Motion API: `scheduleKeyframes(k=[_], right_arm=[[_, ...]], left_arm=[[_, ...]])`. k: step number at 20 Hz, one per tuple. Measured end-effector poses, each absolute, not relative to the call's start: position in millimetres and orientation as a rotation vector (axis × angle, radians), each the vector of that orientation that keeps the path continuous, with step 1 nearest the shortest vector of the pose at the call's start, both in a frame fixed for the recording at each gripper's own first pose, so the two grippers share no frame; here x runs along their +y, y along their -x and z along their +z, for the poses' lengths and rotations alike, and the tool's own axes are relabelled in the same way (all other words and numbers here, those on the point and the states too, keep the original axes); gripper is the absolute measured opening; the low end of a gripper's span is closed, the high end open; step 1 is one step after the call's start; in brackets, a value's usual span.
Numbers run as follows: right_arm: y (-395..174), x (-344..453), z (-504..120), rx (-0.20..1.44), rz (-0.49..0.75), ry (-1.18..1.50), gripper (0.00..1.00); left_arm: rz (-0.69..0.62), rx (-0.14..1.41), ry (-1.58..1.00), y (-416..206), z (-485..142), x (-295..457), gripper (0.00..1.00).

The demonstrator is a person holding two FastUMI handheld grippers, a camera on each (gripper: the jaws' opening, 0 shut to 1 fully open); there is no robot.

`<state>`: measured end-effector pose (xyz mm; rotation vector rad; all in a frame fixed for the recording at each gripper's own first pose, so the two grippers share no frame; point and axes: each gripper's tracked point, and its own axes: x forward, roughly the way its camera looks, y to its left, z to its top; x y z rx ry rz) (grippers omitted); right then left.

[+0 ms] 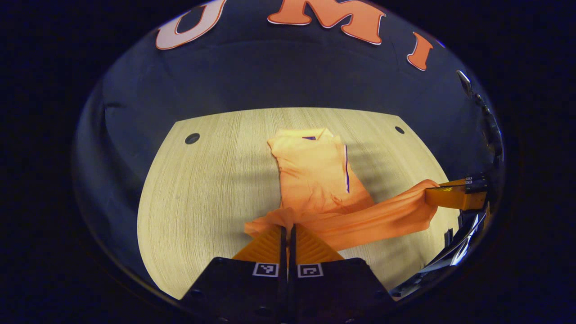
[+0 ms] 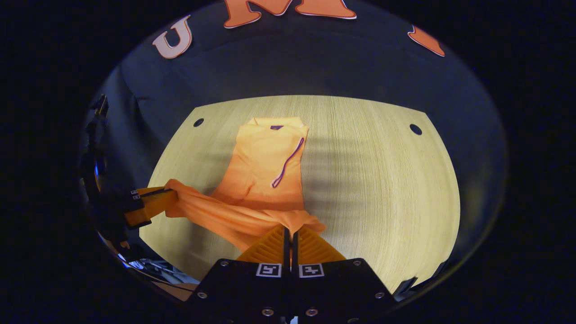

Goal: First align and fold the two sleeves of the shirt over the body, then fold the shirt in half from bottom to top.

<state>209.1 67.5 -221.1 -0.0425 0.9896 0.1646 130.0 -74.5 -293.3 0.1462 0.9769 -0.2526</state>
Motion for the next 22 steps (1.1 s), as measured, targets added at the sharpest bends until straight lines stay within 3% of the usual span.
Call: scheduleKeyframes(k=[9,20,22], right_arm=[[-327.5,73.7,-202.5,0.889,0.142,0.023,0.00],[-403.6,78.4,-285.0,0.963,0.122,-0.019,0.00],[-409.0,78.7,-294.2,0.964,0.120,-0.023,0.01]], left_arm=[[-0.220,0.896,-0.118,-255.9,-287.9,-85.5,0.01],[-0.160,0.947,-0.141,-334.2,-364.4,-78.0,0.01],[-0.144,0.966,-0.153,-336.7,-375.1,-76.4,0.06]])
